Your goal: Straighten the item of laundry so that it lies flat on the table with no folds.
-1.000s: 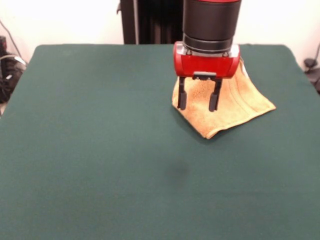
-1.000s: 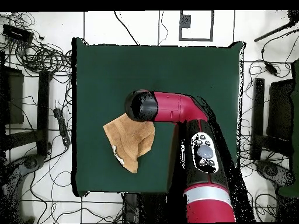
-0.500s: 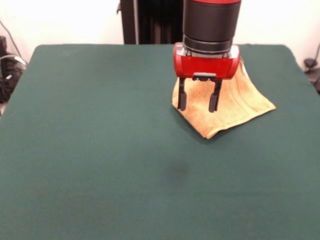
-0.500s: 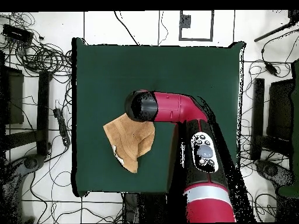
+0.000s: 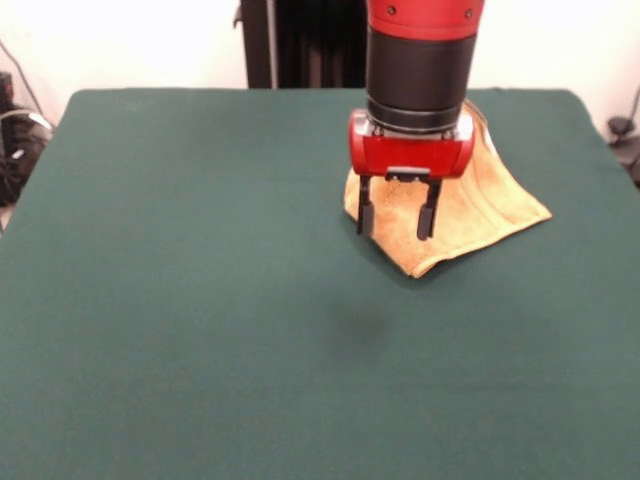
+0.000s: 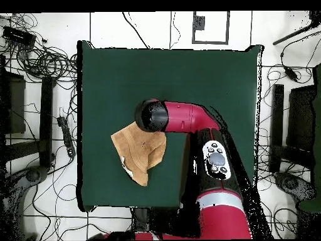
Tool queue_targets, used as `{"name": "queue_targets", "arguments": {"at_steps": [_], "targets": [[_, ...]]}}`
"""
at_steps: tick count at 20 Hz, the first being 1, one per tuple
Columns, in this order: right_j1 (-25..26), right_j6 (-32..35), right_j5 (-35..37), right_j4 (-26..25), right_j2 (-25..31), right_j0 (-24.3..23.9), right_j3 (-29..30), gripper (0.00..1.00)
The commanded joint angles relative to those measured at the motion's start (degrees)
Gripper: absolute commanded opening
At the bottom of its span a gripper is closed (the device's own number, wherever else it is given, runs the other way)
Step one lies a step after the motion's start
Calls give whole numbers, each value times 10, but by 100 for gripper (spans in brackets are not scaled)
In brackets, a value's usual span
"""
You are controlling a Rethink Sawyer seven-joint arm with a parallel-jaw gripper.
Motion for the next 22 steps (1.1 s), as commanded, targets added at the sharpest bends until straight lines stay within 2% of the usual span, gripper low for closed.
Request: {"name": "queue_targets", "arguments": {"at_steps": [1,22], "targets": [[53,23,-30,-30,52,18,40,100],[55,23,-10,-20,58,26,45,100]]}}
